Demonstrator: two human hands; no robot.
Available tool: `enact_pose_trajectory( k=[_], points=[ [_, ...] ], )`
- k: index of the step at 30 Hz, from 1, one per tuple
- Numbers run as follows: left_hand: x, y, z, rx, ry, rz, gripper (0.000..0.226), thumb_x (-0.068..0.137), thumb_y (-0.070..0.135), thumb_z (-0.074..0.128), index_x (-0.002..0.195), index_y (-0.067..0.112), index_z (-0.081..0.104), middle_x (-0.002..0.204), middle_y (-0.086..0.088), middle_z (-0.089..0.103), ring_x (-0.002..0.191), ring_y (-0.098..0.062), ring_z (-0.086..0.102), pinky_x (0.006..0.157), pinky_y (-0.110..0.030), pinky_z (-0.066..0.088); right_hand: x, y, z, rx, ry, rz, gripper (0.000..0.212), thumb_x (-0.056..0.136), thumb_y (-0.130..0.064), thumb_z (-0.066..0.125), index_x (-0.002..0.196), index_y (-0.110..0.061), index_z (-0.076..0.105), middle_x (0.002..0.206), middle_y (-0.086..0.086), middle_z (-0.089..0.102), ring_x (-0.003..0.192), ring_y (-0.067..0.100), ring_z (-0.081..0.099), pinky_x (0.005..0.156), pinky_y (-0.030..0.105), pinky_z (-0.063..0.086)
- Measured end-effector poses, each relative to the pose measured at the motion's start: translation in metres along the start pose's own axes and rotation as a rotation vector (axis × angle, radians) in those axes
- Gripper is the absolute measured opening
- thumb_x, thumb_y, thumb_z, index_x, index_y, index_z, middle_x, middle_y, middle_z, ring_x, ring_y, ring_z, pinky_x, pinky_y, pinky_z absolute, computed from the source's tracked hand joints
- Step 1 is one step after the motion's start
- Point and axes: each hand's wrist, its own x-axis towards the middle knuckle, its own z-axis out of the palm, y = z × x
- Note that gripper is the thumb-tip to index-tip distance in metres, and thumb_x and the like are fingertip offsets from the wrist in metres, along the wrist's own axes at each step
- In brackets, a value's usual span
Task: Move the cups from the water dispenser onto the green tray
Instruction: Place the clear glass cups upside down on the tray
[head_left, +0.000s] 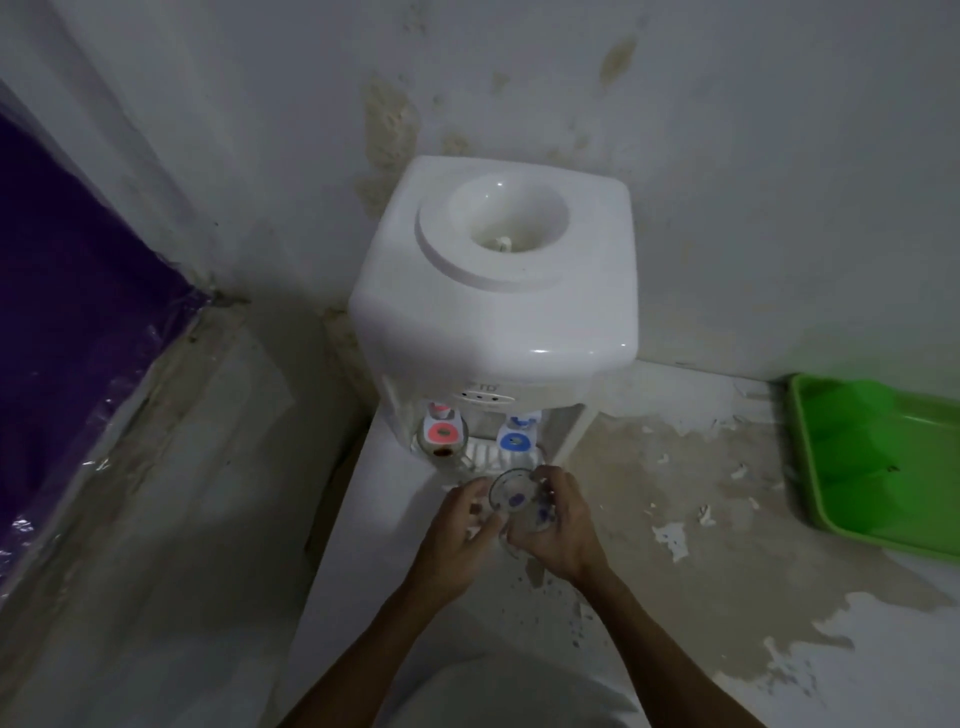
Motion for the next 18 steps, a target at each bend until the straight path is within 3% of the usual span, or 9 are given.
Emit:
enact_pose_trajectory(
  k=[3, 5, 8, 11, 15, 18],
  points=[
    [-0.001, 0.017, 0.021, 0.007, -0.053, -0.012, 0.063, 0.085, 0.06, 0.057, 0.143, 0.042, 0.043, 0.142, 0.015, 0.051, 0.127, -0.002, 0.052, 0.101, -0.03, 0.051, -0.015, 0.007, -0.012, -0.05, -0.022, -0.061, 0.072, 0.056, -0.047, 0.082, 0.119, -0.028, 0.054, 0.106, -0.007, 0.048, 0.093, -0.001, 0.051, 0.072, 0.003, 0.042],
    [-0.001, 0.028, 0.034, 0.036, -0.082, -0.048, 0.071, 0.084, 0.06, 0.056, 0.148, 0.035, 0.038, 0.145, 0.015, 0.047, 0.132, -0.004, 0.048, 0.106, -0.032, 0.047, -0.023, 0.01, -0.018, -0.07, -0.033, -0.098, 0.075, 0.059, -0.044, 0.084, 0.125, -0.025, 0.056, 0.107, -0.007, 0.047, 0.092, -0.001, 0.05, 0.075, 0.003, 0.041],
    [-0.004, 0.043, 0.059, 0.065, -0.106, -0.09, 0.064, 0.094, 0.044, 0.057, 0.152, 0.025, 0.037, 0.149, 0.006, 0.046, 0.135, -0.011, 0.047, 0.11, -0.036, 0.044, -0.039, 0.017, -0.034, -0.084, -0.007, -0.12, 0.078, 0.06, -0.04, 0.087, 0.129, -0.019, 0.059, 0.106, -0.003, 0.048, 0.091, 0.01, 0.051, 0.078, 0.003, 0.04],
    [-0.006, 0.055, 0.077, 0.032, -0.125, -0.13, 0.057, 0.099, 0.035, 0.053, 0.152, 0.021, 0.037, 0.151, 0.001, 0.047, 0.132, -0.013, 0.05, 0.11, -0.035, 0.044, -0.048, 0.024, -0.052, -0.075, 0.02, -0.122, 0.078, 0.061, -0.04, 0.087, 0.13, -0.017, 0.06, 0.106, -0.002, 0.049, 0.091, 0.01, 0.053, 0.078, -0.001, 0.04],
    [-0.006, 0.078, 0.109, -0.089, -0.128, -0.188, 0.041, 0.1, 0.04, 0.05, 0.139, 0.03, 0.055, 0.135, 0.003, 0.063, 0.118, -0.011, 0.062, 0.104, -0.037, 0.049, -0.061, 0.036, -0.089, 0.015, 0.106, -0.115, 0.069, 0.064, -0.046, 0.084, 0.125, -0.019, 0.064, 0.108, -0.012, 0.053, 0.094, 0.008, 0.059, 0.083, 0.009, 0.048],
    [-0.006, 0.096, 0.14, -0.311, -0.075, -0.313, 0.027, 0.102, 0.035, 0.05, 0.116, 0.025, 0.07, 0.104, -0.002, 0.076, 0.091, -0.014, 0.073, 0.082, -0.033, 0.059, -0.069, 0.048, -0.123, 0.106, 0.185, -0.104, 0.051, 0.074, -0.046, 0.075, 0.117, -0.02, 0.067, 0.107, -0.004, 0.061, 0.096, 0.005, 0.061, 0.08, 0.016, 0.05]
  ],
)
